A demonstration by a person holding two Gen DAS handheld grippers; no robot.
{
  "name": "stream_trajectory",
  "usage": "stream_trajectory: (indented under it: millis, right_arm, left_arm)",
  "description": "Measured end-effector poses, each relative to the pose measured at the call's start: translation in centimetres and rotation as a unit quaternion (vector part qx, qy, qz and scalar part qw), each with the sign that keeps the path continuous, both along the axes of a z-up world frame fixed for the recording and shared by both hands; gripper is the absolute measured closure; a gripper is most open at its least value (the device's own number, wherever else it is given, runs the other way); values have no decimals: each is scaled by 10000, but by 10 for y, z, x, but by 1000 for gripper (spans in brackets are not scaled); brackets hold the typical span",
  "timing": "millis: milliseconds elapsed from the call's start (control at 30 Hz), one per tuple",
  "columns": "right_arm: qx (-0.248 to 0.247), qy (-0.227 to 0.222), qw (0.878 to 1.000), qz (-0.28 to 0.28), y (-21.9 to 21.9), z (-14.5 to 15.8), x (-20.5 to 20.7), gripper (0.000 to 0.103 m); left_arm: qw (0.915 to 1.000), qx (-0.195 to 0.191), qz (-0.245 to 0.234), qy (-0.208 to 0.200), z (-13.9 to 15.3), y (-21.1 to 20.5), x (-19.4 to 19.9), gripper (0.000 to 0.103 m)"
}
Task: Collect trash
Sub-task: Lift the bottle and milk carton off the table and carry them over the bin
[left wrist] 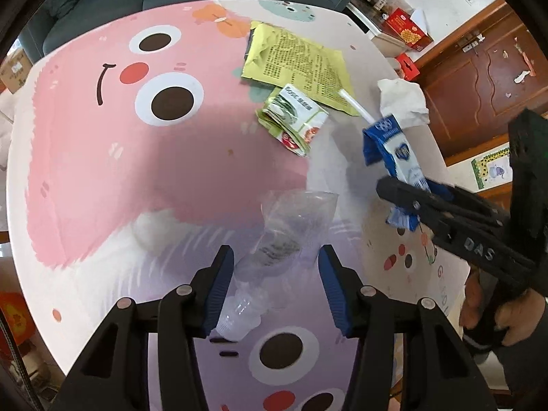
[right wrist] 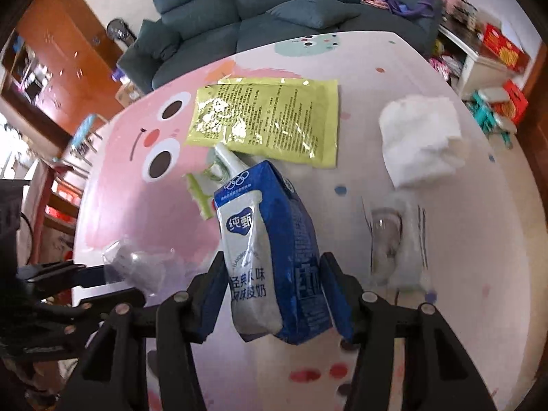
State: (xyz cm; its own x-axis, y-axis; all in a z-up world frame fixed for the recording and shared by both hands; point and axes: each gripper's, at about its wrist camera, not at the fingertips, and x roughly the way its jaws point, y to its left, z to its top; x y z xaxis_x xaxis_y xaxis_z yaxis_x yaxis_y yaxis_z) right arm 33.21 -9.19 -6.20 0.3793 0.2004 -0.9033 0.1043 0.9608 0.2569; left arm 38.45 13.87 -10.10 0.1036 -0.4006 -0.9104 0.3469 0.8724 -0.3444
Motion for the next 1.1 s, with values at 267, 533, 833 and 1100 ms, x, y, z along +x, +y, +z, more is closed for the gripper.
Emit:
stream_trajectory:
  millis: [267, 533, 833, 1100]
  right_arm:
    - [509, -56, 9986, 91, -13, 18, -74, 49]
    - [809, -288, 9949, 534, -47, 27, -165, 50]
    - [1140, -523, 9889, 801, -91, 32, -272, 50]
    - [1504, -523, 9840, 802, -105, 12, -351, 50]
  left_arm:
    - [9996, -22, 196, -210, 24, -24, -59, 80]
    - [9953, 84, 930, -271, 24, -48, -149, 83]
    - [9917, -72, 1278, -135, 21, -98, -266, 83]
    - [9952, -60, 981, -28, 17, -134, -353, 83]
